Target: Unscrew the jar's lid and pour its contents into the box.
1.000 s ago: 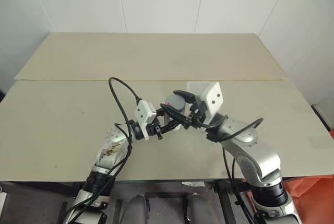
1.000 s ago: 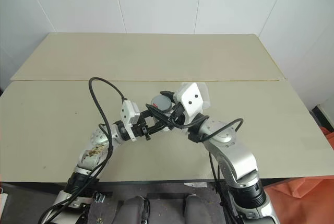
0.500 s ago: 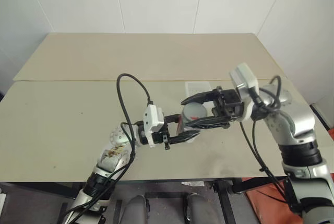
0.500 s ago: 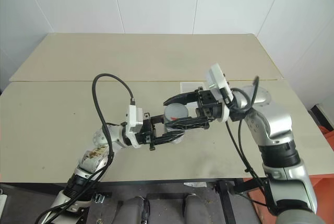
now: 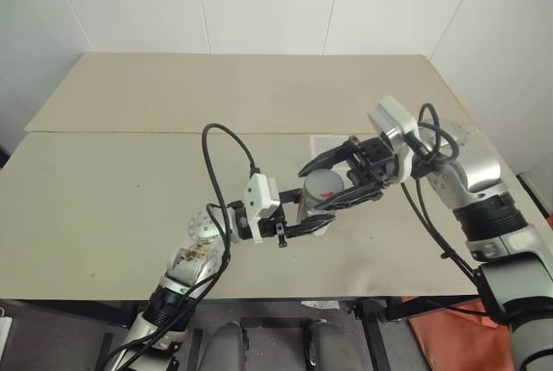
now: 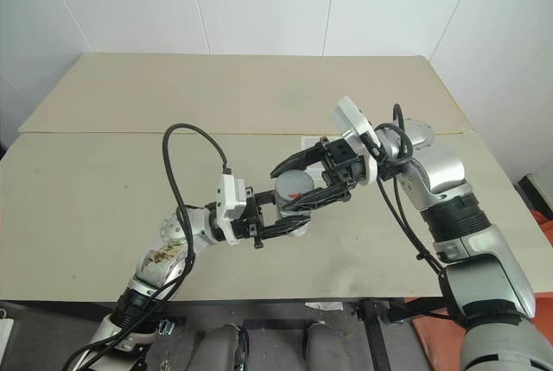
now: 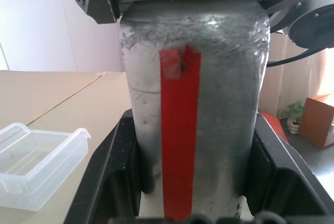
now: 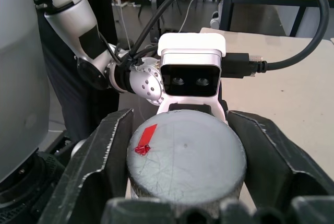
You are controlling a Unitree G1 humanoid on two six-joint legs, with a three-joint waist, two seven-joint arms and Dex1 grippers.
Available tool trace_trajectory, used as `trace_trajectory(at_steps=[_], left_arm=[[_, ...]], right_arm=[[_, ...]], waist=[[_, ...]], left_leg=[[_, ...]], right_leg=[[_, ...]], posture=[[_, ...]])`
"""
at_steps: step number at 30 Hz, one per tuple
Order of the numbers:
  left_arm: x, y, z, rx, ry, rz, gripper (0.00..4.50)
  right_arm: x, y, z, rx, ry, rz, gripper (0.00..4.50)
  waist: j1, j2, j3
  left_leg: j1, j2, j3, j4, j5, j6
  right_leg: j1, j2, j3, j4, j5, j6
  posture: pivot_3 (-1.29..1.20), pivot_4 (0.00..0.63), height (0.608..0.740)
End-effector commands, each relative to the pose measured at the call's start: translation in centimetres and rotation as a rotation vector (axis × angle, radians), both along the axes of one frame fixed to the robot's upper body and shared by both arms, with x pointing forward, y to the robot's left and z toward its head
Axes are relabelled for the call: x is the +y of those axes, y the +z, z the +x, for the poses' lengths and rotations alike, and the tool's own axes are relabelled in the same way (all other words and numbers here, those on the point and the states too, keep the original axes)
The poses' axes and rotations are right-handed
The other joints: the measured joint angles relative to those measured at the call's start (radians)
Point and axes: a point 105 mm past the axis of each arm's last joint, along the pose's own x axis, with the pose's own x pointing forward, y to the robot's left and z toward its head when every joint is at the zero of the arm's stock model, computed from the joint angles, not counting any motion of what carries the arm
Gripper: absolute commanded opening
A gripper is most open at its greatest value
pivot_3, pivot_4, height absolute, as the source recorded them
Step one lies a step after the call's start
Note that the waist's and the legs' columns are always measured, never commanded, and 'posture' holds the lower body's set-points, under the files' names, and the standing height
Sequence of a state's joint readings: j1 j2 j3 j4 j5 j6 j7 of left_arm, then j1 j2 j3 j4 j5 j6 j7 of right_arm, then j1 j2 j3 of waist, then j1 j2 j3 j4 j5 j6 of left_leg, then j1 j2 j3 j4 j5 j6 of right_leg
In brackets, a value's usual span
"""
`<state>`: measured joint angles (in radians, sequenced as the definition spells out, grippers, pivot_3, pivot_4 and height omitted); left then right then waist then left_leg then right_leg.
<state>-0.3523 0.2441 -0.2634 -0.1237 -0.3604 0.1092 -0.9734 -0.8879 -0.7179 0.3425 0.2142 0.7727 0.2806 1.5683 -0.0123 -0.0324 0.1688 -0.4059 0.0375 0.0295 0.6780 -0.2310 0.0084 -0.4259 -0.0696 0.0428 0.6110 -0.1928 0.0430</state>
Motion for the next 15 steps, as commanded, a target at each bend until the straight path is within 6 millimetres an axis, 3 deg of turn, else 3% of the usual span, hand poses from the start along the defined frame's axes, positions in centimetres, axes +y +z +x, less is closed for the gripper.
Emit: trace_trajectory(at_steps=[1,2,8,12,15], left_arm=[[-0.6,1.1,-1.1,-0.066,-0.045,-0.020,2.12],[-0.4,1.0,-1.0,-0.070,-0.037,-0.013,2.12],[0.8,0.3,-0.2,-0.044,0.019,-0.003,2.12],[1.5,-0.1,0.6,-0.034,0.063,0.003,2.12],[2.0,-0.2,1.4,-0.038,0.097,0.008,2.12]], right_arm=[[-1.1,2.0,-0.4,-0.035,0.032,0.043,4.29],[-1.4,2.1,-0.4,-0.042,0.026,0.054,4.46],[-4.4,2.7,-0.9,-0.125,-0.101,0.116,4.46],[-6.3,2.3,-2.2,-0.211,-0.255,0.141,4.46],[-6.6,2.9,-3.9,-0.230,-0.376,0.206,4.46]], waist=[[0.000,0.000,0.000],[0.000,0.000,0.000],[0.003,0.000,0.000],[0.012,0.000,0.000],[0.016,0.000,0.000]], left_leg=[[0.000,0.000,0.000,0.000,0.000,0.000],[0.000,0.000,0.000,0.000,0.000,0.000],[0.000,0.000,0.000,0.000,0.000,0.000],[0.000,0.000,0.000,0.000,0.000,0.000],[0.000,-0.001,0.000,0.000,0.000,0.000]], right_leg=[[0.000,0.000,0.000,0.000,0.000,0.000],[0.000,0.000,0.000,0.000,0.000,0.000],[0.000,0.000,0.000,0.000,0.000,0.000],[0.000,0.000,0.000,0.000,0.000,0.000],[0.000,-0.001,0.000,0.000,-0.001,0.001]], posture=[[0.00,0.150,0.740],[0.00,0.150,0.740],[0.00,0.150,0.740],[0.00,0.150,0.740],[0.00,0.150,0.740]])
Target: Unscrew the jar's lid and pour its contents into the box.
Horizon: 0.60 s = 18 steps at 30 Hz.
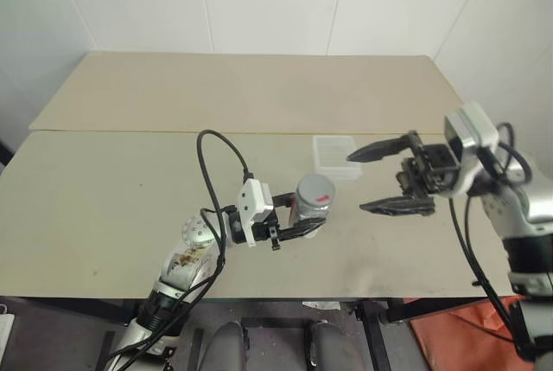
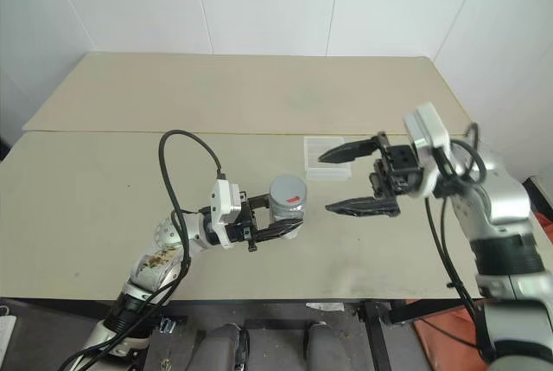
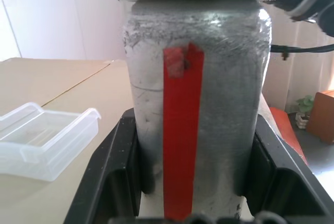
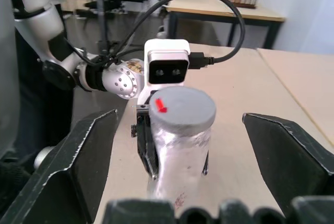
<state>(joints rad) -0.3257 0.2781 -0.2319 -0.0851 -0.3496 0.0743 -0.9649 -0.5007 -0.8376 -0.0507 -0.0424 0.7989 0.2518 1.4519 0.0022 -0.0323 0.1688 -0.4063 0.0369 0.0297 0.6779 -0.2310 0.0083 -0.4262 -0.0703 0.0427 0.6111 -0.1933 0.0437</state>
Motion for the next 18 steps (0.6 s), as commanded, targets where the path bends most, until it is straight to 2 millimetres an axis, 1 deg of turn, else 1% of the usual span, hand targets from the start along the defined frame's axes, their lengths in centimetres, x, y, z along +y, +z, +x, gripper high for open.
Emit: trace_trajectory(at_steps=[1,3,4,6,8,9,12,15,18], left_arm=[[0.4,1.0,0.9,-0.059,0.038,-0.016,2.12],[0.3,1.1,1.6,-0.082,0.071,-0.013,2.12],[0.3,1.2,2.0,-0.092,0.084,-0.016,2.12],[0.1,1.3,2.5,-0.098,0.099,-0.018,2.12],[0.0,1.2,2.8,-0.104,0.109,-0.018,2.12],[-0.1,1.2,3.0,-0.114,0.123,-0.016,2.12],[-0.3,1.1,3.3,-0.120,0.144,-0.026,2.12],[-0.7,1.2,3.4,-0.119,0.144,-0.036,2.12],[-0.8,1.2,3.4,-0.120,0.147,-0.040,2.12]], right_arm=[[0.4,2.8,-1.8,-0.099,-0.135,0.081,4.46],[1.8,2.7,-1.5,-0.156,-0.296,0.109,4.46],[2.4,2.7,-1.2,-0.136,-0.392,0.136,4.46],[3.1,2.3,-1.0,-0.175,-0.554,0.154,4.46],[3.9,1.8,-1.2,-0.191,-0.660,0.165,4.46],[4.6,1.7,-1.4,-0.181,-0.708,0.192,4.46],[6.0,1.4,-1.6,-0.145,-0.797,0.244,4.46],[7.2,0.6,-1.3,-0.127,-0.847,0.218,4.46],[7.7,0.1,-0.9,-0.110,-0.881,0.208,4.46]], waist=[[0.001,0.000,0.000],[-0.005,0.000,0.000],[-0.006,0.000,0.000],[-0.005,0.000,0.000],[-0.003,0.000,0.000],[-0.004,0.000,0.000],[-0.008,0.000,0.000],[-0.009,0.000,0.000],[-0.008,0.000,0.000]], left_leg=[[0.000,0.000,0.000,0.000,0.000,0.000],[0.000,0.000,0.000,0.000,0.000,0.000],[0.001,0.000,0.000,0.000,0.000,0.000],[0.001,0.001,0.000,0.001,0.000,0.000],[0.001,0.001,-0.001,0.001,0.001,-0.001],[0.001,0.001,-0.001,0.001,0.001,-0.001],[0.000,0.001,0.000,0.001,0.001,-0.001],[0.000,0.000,0.000,0.001,0.001,-0.001],[0.000,0.000,0.000,0.001,0.001,-0.001]], right_leg=[[0.000,0.000,0.000,0.000,0.000,0.000],[0.000,0.000,0.001,0.001,-0.001,0.002],[0.000,0.001,0.001,0.001,-0.003,0.005],[0.000,0.002,0.001,0.001,-0.003,0.006],[0.000,0.002,0.000,0.001,-0.003,0.006],[0.000,0.002,0.001,0.001,-0.003,0.006],[-0.001,0.002,0.002,0.001,-0.003,0.005],[-0.001,0.001,0.002,0.000,-0.003,0.005],[0.000,0.000,0.001,0.000,-0.002,0.005]], posture=[[0.00,0.150,0.740],[0.00,0.150,0.740],[0.00,0.150,0.740],[0.00,0.150,0.740],[0.00,0.150,0.740],[0.00,0.150,0.740],[0.00,0.150,0.740],[0.00,0.150,0.740],[0.00,0.150,0.740]])
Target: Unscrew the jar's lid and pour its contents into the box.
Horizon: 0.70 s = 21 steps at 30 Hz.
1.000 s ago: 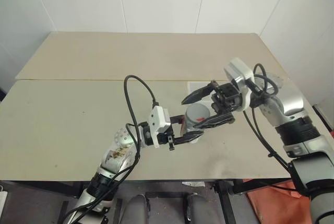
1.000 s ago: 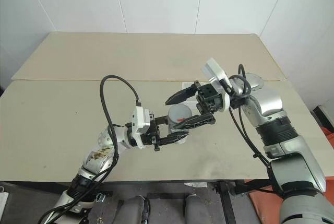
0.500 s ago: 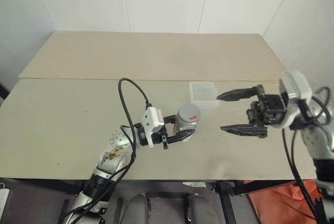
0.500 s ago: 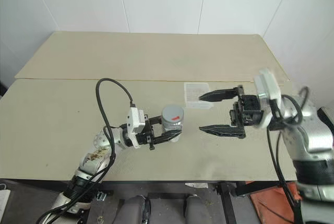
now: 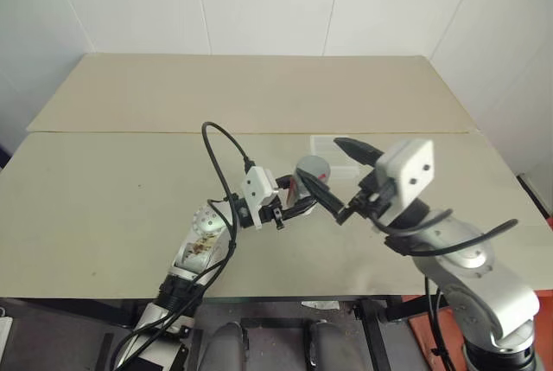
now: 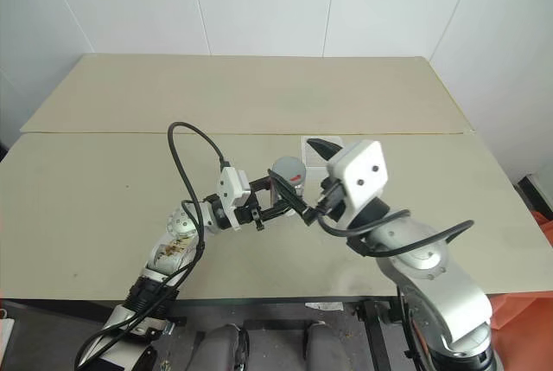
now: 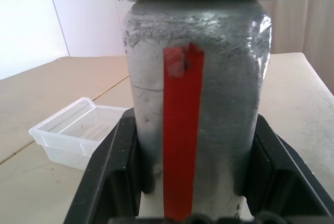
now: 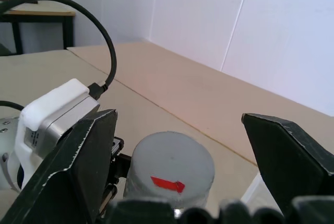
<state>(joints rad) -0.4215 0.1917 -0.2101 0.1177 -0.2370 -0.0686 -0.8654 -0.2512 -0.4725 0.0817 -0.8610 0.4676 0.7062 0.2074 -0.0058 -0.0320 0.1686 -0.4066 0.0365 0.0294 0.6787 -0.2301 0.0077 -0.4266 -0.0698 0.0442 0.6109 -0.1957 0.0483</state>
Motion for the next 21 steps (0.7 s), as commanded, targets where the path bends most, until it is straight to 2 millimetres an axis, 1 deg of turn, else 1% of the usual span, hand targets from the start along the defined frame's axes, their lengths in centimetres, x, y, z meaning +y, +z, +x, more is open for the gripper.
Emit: trace_trajectory(at_steps=[1,7,18,21], left_arm=[[-0.2,1.3,0.0,-0.057,-0.001,-0.025,2.12],[-0.1,1.7,0.1,-0.056,0.003,-0.042,2.12],[0.0,1.5,-0.1,-0.054,0.003,-0.035,2.12],[0.0,1.4,-0.2,-0.052,-0.002,-0.032,2.12]], right_arm=[[0.3,0.4,0.0,-0.032,-0.053,-0.008,4.46],[0.0,-0.4,1.2,-0.010,-0.105,-0.016,4.46],[0.5,-0.7,1.5,0.022,-0.072,0.022,4.46],[0.5,-0.8,1.5,0.028,-0.070,0.026,3.93]], waist=[[0.000,0.000,0.000],[-0.003,0.000,0.000],[-0.007,0.000,0.000],[-0.007,0.000,0.000]], left_leg=[[0.000,0.000,0.000,0.000,0.000,0.000],[0.000,0.000,0.000,0.000,0.000,0.000],[0.000,0.001,-0.001,-0.001,0.000,0.000],[0.000,0.001,-0.001,-0.001,0.000,0.000]], right_leg=[[0.000,0.000,0.000,0.000,0.000,0.000],[0.000,0.000,0.000,0.000,0.000,0.000],[0.000,0.001,-0.001,0.000,-0.001,0.001],[0.000,0.001,-0.001,0.000,-0.001,0.001]], posture=[[0.00,0.150,0.740],[0.00,0.150,0.740],[0.00,0.150,0.740],[0.00,0.150,0.740]])
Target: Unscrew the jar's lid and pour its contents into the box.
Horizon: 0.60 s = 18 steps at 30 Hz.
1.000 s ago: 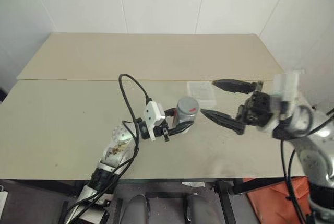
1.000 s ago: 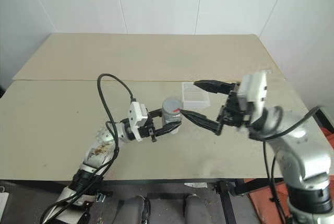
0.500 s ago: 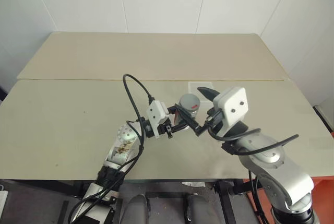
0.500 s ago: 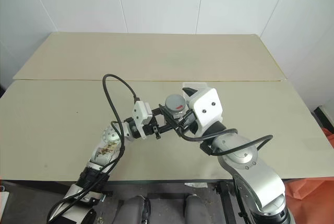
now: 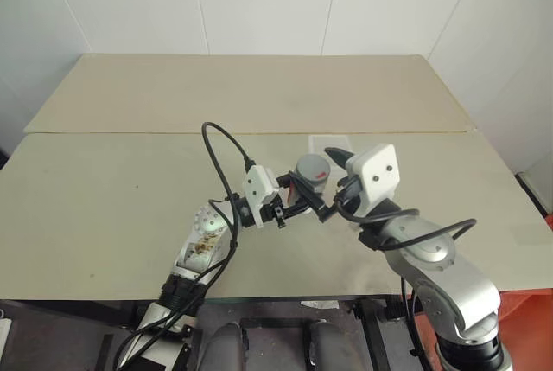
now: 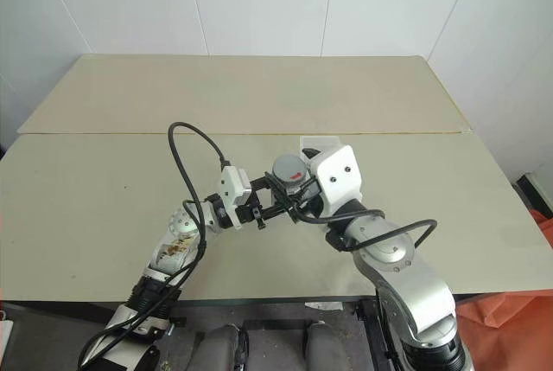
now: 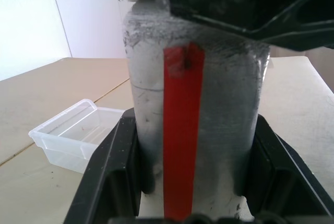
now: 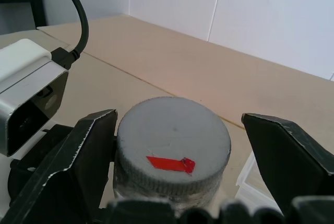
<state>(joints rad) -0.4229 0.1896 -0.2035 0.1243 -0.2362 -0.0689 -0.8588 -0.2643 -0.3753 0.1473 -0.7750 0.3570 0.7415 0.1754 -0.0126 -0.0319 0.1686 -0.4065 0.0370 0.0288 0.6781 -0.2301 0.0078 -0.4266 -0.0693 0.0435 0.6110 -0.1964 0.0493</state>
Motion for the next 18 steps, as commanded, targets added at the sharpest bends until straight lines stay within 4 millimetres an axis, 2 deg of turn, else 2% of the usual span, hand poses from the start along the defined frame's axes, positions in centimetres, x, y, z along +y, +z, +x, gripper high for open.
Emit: trace_trajectory(at_steps=[1,3,4,10,13,18], left_arm=[[-0.2,1.4,-0.4,-0.055,-0.016,-0.027,2.12],[-0.2,1.3,-0.4,-0.053,-0.015,-0.026,2.12],[-0.2,1.3,-0.4,-0.051,-0.016,-0.026,2.12],[-0.3,1.3,-0.7,-0.043,-0.039,-0.030,2.12],[-0.5,1.4,-1.2,-0.035,-0.070,-0.038,2.12],[-1.0,1.4,-1.9,-0.032,-0.120,-0.035,2.12]], right_arm=[[0.0,1.1,-0.4,-0.052,0.008,0.011,3.59],[0.0,1.1,-0.5,-0.050,0.010,0.017,2.91],[0.0,1.1,-0.5,-0.048,0.010,0.021,2.81],[0.0,1.1,-0.8,-0.034,0.075,0.027,2.81],[0.0,1.2,-1.4,-0.044,0.227,-0.005,2.81],[-0.7,1.7,-1.0,-0.011,0.482,-0.061,2.81]], waist=[[0.000,0.000,0.000],[0.000,0.000,0.000],[0.000,0.000,0.000],[0.000,0.000,0.000],[0.000,0.000,0.000],[-0.003,0.000,0.000]], left_leg=[[0.000,0.000,0.000,0.000,0.000,0.000],[0.000,0.000,0.000,0.000,0.000,0.000],[0.000,0.000,0.000,0.000,0.000,0.000],[0.000,0.000,0.000,0.000,0.000,0.000],[0.000,0.000,0.000,0.000,0.000,0.000],[0.001,0.000,0.000,0.000,0.000,0.000]], right_leg=[[0.000,0.000,0.000,0.000,0.000,0.000],[0.000,0.000,0.000,0.000,0.000,0.000],[0.000,0.000,0.000,0.000,0.000,0.000],[0.000,0.000,0.000,0.000,0.000,0.000],[0.000,0.000,0.000,0.000,0.000,0.000],[0.001,0.000,0.000,-0.001,0.000,0.000]], posture=[[0.00,0.150,0.740],[0.00,0.150,0.740],[0.00,0.150,0.740],[0.00,0.150,0.740],[0.00,0.150,0.740],[0.00,0.150,0.740]])
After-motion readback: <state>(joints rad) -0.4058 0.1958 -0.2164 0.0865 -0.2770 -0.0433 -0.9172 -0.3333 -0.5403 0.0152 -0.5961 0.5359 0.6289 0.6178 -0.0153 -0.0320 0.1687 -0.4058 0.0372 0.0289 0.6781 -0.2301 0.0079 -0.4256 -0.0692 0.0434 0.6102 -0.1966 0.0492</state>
